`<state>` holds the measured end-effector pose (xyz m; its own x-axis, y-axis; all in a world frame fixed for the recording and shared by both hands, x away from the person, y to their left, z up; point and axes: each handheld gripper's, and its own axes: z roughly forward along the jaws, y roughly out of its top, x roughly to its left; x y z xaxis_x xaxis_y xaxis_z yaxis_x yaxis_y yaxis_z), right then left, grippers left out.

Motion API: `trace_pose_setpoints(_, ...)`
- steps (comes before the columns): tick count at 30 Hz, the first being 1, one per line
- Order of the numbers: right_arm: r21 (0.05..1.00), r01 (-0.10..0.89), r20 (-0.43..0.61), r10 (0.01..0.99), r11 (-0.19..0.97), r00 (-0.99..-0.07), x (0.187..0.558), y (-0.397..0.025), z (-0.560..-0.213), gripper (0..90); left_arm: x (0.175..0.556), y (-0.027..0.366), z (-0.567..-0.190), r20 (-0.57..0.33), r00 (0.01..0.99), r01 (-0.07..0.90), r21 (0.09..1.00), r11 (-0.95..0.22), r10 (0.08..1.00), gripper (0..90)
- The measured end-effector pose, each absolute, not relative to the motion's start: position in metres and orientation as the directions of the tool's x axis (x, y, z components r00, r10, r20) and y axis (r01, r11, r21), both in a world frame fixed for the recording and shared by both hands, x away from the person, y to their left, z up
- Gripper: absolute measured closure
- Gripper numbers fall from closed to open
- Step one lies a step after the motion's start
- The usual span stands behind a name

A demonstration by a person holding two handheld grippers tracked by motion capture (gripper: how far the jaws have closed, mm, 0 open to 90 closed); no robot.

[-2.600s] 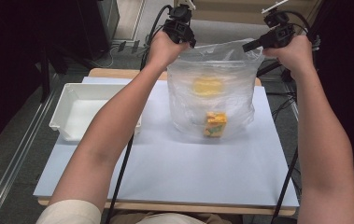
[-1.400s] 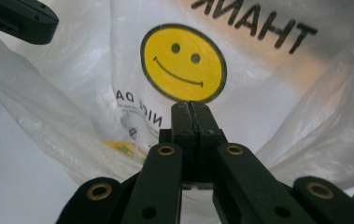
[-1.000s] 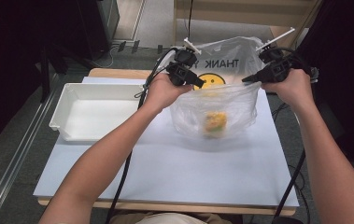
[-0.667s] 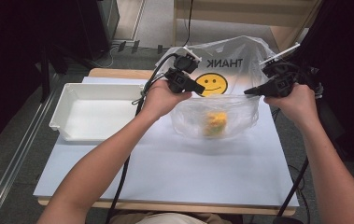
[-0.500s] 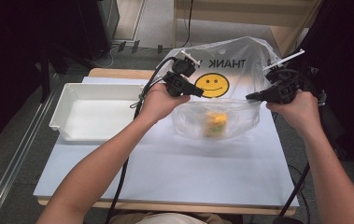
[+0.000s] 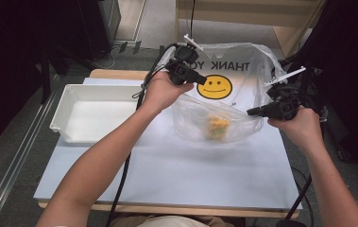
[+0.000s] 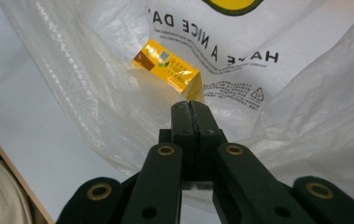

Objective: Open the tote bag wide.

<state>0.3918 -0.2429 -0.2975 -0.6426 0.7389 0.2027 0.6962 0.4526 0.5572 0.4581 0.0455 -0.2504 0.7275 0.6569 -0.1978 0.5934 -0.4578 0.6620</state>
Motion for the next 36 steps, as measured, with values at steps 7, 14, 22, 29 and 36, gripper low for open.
trace_pose_setpoints(7,0.549,0.714,0.221,0.748,0.435,-0.626,0.384,-0.25,-0.311,90.0,0.469,0.044,-0.284,-0.231,0.697,0.645,0.615,-0.453,0.679,90.0)
trace_pose_setpoints(14,0.556,0.721,0.23,0.757,0.414,-0.612,0.382,-0.256,-0.32,90.0,0.464,0.043,-0.307,-0.236,0.701,0.651,0.598,-0.468,0.673,90.0)
trace_pose_setpoints(22,0.577,0.721,0.251,0.756,0.385,-0.605,0.386,-0.257,-0.337,90.0,0.458,0.047,-0.331,-0.254,0.704,0.654,0.595,-0.467,0.663,90.0)
trace_pose_setpoints(29,0.586,0.727,0.267,0.761,0.358,-0.591,0.391,-0.255,-0.352,90.0,0.455,0.052,-0.349,-0.282,0.698,0.665,0.596,-0.45,0.658,90.0)
trace_pose_setpoints(36,0.575,0.742,0.284,0.767,0.344,-0.576,0.391,-0.253,-0.366,90.0,0.451,0.055,-0.364,-0.298,0.692,0.674,0.591,-0.442,0.657,90.0)
